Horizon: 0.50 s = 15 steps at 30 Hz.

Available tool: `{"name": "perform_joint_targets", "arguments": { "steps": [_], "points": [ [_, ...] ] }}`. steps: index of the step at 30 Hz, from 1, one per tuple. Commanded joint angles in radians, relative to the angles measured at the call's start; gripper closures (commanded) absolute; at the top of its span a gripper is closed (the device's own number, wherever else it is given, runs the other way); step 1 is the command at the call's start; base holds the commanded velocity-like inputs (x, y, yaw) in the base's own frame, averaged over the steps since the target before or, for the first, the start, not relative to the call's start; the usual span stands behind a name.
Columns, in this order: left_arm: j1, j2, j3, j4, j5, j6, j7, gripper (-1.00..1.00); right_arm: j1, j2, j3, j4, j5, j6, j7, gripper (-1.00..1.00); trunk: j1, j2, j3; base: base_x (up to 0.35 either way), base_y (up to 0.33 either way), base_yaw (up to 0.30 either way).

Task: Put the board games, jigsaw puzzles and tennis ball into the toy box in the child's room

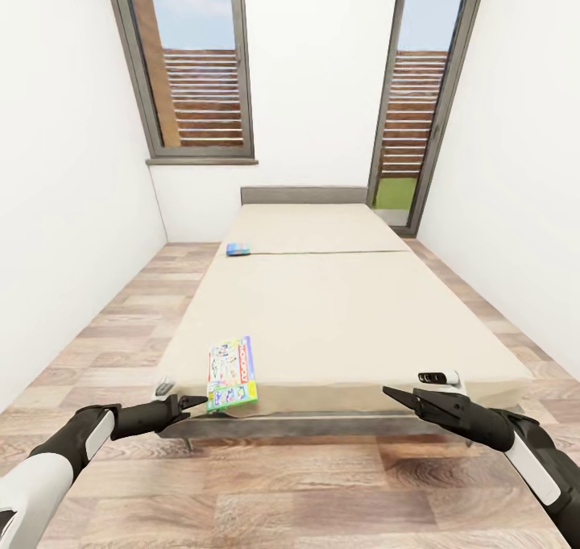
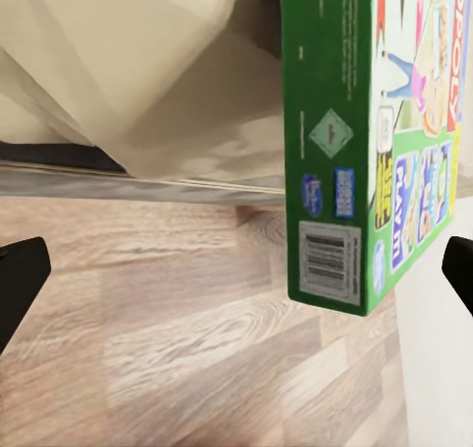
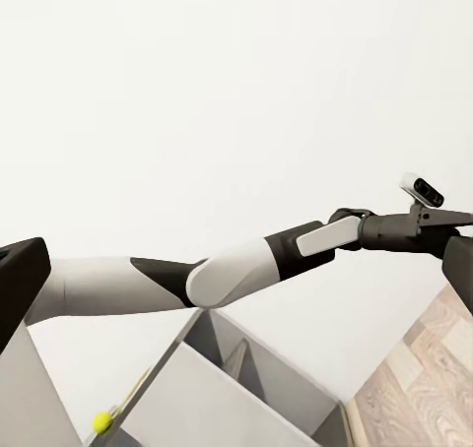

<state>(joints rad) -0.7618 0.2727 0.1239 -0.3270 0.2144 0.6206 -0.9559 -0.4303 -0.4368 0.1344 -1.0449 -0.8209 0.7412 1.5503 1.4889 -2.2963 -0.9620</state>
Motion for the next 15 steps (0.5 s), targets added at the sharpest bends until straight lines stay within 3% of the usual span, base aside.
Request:
{"name": "perform_joint_targets", "arguments": {
  "steps": [1, 15],
  "points": [
    [-0.001, 0.0, 0.002, 0.0, 0.003, 0.007, -0.001, -1.0, -0.001, -0.001, 0.004, 0.0, -0.007, 0.01, 0.001, -1.0, 0.0, -0.001, -0.001, 0.0, 0.0, 0.0],
    [-0.001, -0.001, 0.002, 0.0, 0.003, 0.006, -0.001, -1.0, -0.001, -0.001, 0.004, 0.0, -0.007, 0.01, 0.001, -1.0, 0.0, -0.001, -0.001, 0.0, 0.0, 0.0]
  ]
}}
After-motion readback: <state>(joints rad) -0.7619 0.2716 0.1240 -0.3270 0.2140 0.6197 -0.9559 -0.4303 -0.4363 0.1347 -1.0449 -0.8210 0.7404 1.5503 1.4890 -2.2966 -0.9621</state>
